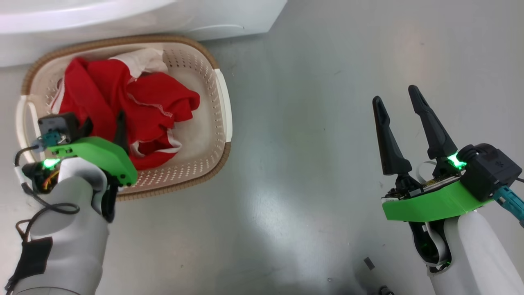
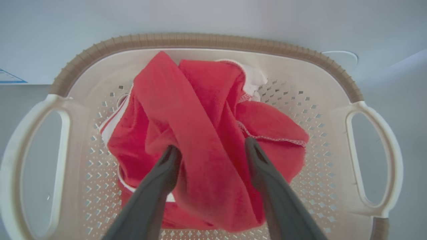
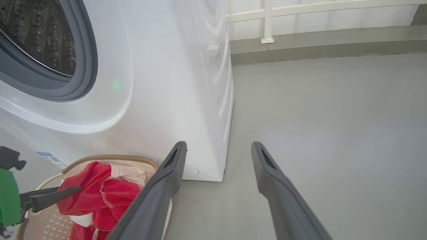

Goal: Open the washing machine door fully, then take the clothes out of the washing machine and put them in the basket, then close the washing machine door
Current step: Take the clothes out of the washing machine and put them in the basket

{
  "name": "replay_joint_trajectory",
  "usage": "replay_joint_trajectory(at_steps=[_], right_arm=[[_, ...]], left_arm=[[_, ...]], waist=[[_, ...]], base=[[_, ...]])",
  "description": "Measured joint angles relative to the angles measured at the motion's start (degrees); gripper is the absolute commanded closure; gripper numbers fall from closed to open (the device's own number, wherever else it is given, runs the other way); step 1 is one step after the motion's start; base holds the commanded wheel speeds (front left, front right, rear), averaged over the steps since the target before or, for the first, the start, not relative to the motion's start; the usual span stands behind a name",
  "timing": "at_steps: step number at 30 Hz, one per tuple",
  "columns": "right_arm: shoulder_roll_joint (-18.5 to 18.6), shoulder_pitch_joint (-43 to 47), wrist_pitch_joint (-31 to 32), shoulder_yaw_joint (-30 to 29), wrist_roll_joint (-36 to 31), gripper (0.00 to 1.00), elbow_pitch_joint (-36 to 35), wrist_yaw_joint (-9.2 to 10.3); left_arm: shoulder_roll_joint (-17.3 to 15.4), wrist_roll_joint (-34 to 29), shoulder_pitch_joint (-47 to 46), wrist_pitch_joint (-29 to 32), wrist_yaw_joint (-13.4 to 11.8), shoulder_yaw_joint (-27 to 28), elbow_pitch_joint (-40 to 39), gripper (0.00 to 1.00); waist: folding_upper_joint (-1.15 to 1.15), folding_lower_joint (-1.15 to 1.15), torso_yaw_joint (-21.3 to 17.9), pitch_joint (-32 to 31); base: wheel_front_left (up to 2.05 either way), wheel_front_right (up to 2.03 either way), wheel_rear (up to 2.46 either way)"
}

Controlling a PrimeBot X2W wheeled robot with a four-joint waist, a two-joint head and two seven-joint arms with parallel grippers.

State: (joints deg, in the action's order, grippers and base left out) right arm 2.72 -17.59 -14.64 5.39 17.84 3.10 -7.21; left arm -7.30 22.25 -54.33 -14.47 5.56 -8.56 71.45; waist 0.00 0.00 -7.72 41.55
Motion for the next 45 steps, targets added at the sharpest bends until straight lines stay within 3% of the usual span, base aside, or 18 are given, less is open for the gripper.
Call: replay_joint_trajectory(at_steps=[19, 28, 45], right_arm=[[0.13, 2.32, 0.00, -0.87, -0.94, 0.00, 2.67, 0.00], [0.12, 4.49, 0.00, -1.75, -3.01, 0.00, 4.20, 0.00], [0.08, 9.31, 0.00, -4.53, -4.25, 0.00, 5.42, 0.00]], left_arm=[[4.19, -1.54, 14.96, -0.01, 0.52, 5.08, -22.30, 0.00], [5.21, -3.43, 24.18, -0.05, 0.51, 9.50, -37.17, 0.00], [5.42, -6.62, 38.88, -0.07, 0.41, 7.04, -53.53, 0.00]], waist=[[0.00, 0.00, 2.16, -11.32], [0.00, 0.00, 3.29, -18.32], [0.00, 0.00, 4.87, -29.86]], base=[[0.00, 0.00, 0.00], [0.00, 0.00, 0.00], [0.00, 0.00, 0.00]])
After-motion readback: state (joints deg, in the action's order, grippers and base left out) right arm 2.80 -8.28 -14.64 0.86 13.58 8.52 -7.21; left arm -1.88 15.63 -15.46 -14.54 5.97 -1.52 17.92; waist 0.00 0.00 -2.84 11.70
